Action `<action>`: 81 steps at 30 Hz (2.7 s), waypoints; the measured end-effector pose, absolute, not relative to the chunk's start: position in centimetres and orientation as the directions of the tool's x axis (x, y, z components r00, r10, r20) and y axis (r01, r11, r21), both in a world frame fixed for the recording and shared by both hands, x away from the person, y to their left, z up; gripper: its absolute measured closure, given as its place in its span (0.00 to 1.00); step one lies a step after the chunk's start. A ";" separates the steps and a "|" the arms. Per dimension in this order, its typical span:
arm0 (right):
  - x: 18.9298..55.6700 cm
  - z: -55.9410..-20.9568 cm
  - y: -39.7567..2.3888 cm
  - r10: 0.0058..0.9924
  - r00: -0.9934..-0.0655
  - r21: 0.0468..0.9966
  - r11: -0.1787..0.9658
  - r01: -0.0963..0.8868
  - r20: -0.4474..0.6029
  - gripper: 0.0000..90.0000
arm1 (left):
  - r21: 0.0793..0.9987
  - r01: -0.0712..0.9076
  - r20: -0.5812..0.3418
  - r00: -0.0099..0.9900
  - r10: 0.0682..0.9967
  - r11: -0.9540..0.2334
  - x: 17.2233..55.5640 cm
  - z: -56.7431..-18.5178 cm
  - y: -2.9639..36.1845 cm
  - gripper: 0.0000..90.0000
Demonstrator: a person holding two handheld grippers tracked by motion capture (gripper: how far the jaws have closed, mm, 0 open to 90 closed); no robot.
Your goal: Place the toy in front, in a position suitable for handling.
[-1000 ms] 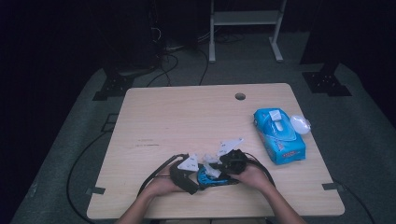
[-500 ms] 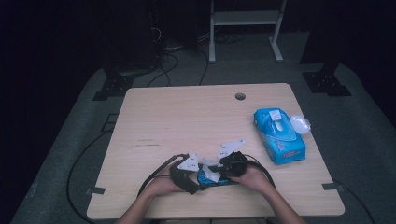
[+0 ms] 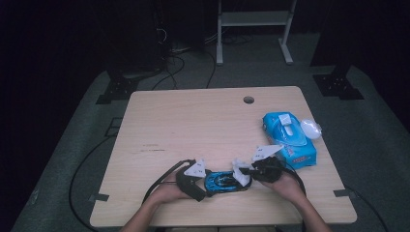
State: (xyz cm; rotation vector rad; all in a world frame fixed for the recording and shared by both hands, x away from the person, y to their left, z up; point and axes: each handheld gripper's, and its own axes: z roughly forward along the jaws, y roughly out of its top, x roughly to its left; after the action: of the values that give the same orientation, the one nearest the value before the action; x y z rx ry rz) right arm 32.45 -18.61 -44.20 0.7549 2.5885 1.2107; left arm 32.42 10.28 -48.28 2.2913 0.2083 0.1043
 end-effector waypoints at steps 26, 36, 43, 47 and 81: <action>31.0 -44.9 -20.3 0.554 -0.830 0.744 0.527 0.411 0.066 0.93 | 0.745 0.114 0.009 0.984 0.181 -0.657 32.5 -48.3 10.3 0.26; 30.3 -45.0 -20.4 0.539 -0.837 0.756 0.508 0.413 0.095 0.93 | 0.745 0.112 0.010 0.984 0.179 -0.658 32.5 -48.3 10.3 0.26; 31.7 -45.1 -19.7 0.550 -0.830 0.753 0.507 0.419 0.091 0.93 | 0.745 0.110 0.010 0.984 0.176 -0.658 32.5 -48.3 10.3 0.26; 30.6 -44.9 -20.1 0.534 -0.841 0.743 0.525 0.415 0.093 0.93 | 0.744 0.112 0.009 0.984 0.178 -0.659 32.4 -48.2 10.3 0.26; 30.9 -44.9 -19.9 0.507 -0.847 0.755 0.490 0.436 0.161 0.93 | 0.746 0.109 0.010 0.985 0.174 -0.657 32.5 -48.3 10.3 0.26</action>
State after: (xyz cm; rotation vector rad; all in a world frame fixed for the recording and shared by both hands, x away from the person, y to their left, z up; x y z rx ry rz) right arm 30.91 -19.92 -44.87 0.8369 2.6388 1.2999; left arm 32.54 10.27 -48.27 2.2936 0.1957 0.1009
